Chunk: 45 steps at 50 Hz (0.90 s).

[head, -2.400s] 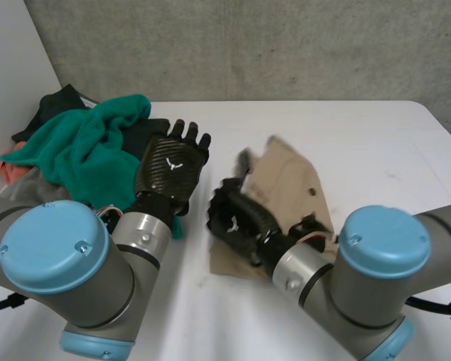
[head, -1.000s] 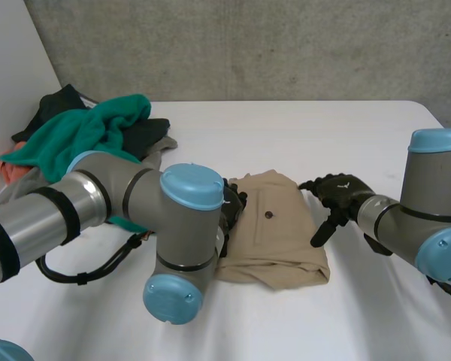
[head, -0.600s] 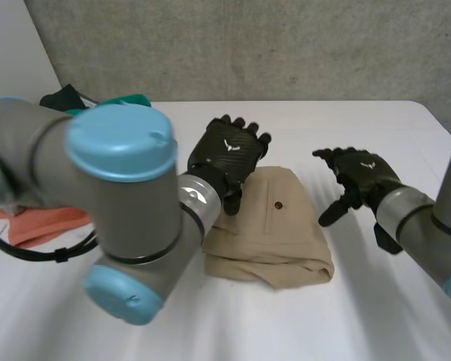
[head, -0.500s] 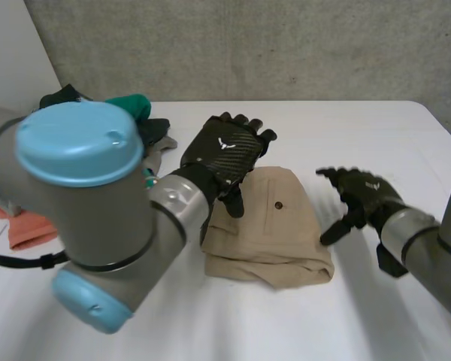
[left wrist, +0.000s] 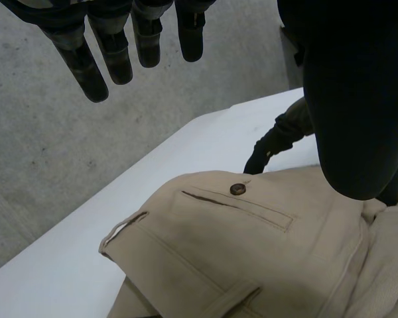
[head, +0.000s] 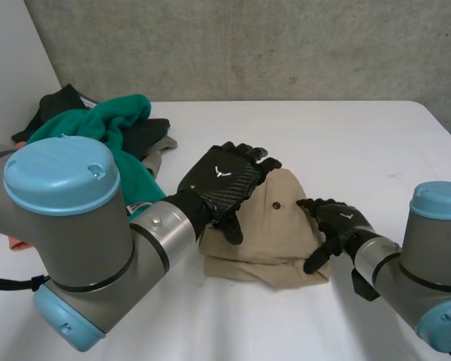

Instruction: Fold the laundry.

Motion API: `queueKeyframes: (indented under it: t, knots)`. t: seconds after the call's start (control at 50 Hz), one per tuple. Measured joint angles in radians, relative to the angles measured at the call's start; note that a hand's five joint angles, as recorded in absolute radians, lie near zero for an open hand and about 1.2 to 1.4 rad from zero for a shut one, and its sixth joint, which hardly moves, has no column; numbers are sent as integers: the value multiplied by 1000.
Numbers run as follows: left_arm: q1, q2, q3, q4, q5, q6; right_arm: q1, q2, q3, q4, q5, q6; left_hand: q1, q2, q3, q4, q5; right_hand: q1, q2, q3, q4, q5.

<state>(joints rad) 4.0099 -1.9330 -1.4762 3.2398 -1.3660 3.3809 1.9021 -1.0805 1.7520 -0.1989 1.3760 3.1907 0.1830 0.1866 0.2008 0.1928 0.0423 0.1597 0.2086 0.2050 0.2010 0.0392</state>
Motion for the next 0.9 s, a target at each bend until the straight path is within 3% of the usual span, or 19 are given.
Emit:
queueKeyframes:
  t: [0.16, 0.24, 0.44, 0.5, 0.72, 0.9]
  knots:
    - [1, 0, 1, -1, 0, 0, 30, 11, -14, -20, -16, 33, 1, 0, 0, 0, 0, 6, 2, 3, 3, 1]
    - [1, 0, 1, -1, 0, 0, 37, 15, -18, -33, -25, 63, 1, 0, 0, 0, 0, 118, 65, 72, 75, 66]
    - [0, -1, 1, 0, 1, -1, 58, 71, -74, -58, -41, 98, 1, 0, 0, 0, 0, 748, 831, 802, 858, 784]
    - [0, -2, 1, 0, 1, -1, 60, 92, -105, -57, -40, 98, 1, 0, 0, 0, 0, 827, 917, 894, 968, 880]
    - [2, -2, 7, 0, 1, -1, 37, 170, -307, -59, -10, 99, 1, 0, 0, 0, 0, 879, 934, 922, 993, 889]
    - [-10, 2, 59, -1, 6, 0, -105, 351, -641, -27, 111, 98, 0, 0, 0, 0, 0, 882, 934, 922, 994, 904]
